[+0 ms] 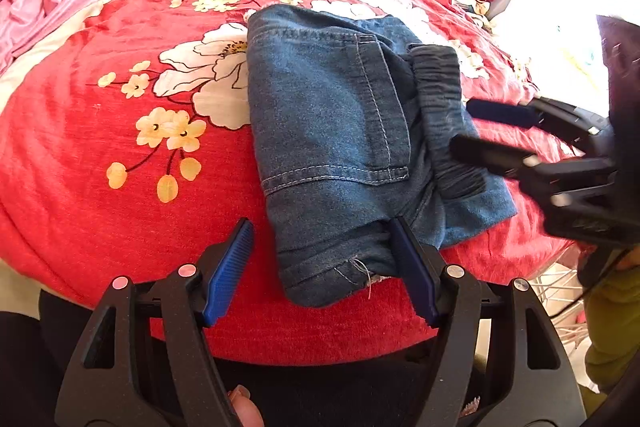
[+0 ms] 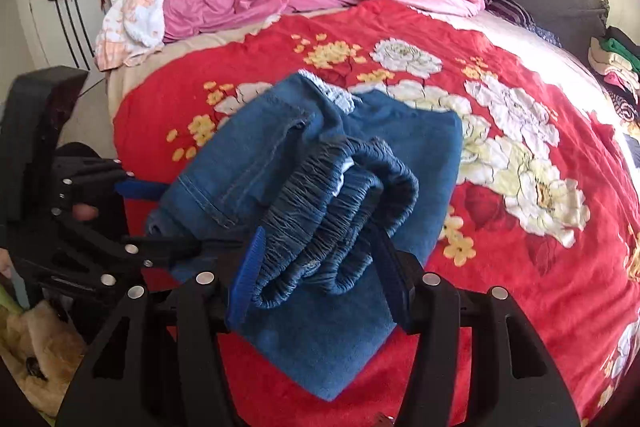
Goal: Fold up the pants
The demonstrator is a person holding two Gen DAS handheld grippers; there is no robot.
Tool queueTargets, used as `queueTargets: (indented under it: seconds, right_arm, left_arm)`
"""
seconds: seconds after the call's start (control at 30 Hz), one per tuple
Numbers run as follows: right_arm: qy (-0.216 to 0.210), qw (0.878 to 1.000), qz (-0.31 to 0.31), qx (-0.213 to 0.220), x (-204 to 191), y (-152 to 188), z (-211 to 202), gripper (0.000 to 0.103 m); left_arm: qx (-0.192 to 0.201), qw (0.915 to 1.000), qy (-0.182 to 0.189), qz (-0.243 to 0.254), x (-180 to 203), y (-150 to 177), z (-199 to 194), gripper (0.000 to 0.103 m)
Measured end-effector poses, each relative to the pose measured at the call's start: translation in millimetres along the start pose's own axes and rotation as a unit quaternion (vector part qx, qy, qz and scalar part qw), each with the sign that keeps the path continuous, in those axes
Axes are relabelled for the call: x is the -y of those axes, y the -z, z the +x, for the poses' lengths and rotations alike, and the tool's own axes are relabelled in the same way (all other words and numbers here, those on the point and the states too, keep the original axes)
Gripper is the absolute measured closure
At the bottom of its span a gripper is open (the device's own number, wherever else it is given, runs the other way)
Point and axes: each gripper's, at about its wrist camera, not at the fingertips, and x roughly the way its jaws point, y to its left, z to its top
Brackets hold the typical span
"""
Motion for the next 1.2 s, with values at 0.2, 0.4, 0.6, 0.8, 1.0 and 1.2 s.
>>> queueTargets:
  seconds: [0.2, 0.4, 0.6, 0.8, 1.0, 1.2]
  right_arm:
    - [-0.015, 0.999, 0.047, -0.009, 14.0, 6.7, 8.0, 0.04]
    - [-0.026, 0.997, 0.062, 0.029, 17.4, 5.7, -20.7, 0.034]
    - [-0.014, 0.995, 0.073, 0.065, 25.6, 3.0, -49.3, 0.028]
    - [0.0, 0.992, 0.083, 0.097, 31.5, -2.8, -71.1, 0.014]
    - [0.016, 0.988, 0.091, 0.121, 35.3, -5.1, -83.2, 0.01]
    - [0.026, 0.986, 0.102, 0.128, 39.8, -3.2, -84.6, 0.009]
  left_arm:
    - [-0.001, 1.0, -0.003, 0.002, 0.8, -0.3, 0.1, 0.041]
    - [0.012, 0.9999, -0.001, 0.004, 1.8, -1.6, -9.5, 0.041]
    - [0.025, 0.9996, 0.005, 0.011, 5.1, -3.5, -27.0, 0.04]
    - [0.062, 0.998, -0.005, 0.012, 5.7, -9.1, -50.9, 0.036]
    - [0.079, 0.9966, -0.023, 0.003, 0.9, -16.4, -61.4, 0.032]
    - [0.09, 0.9954, -0.031, -0.002, -4.3, -23.8, -64.5, 0.023]
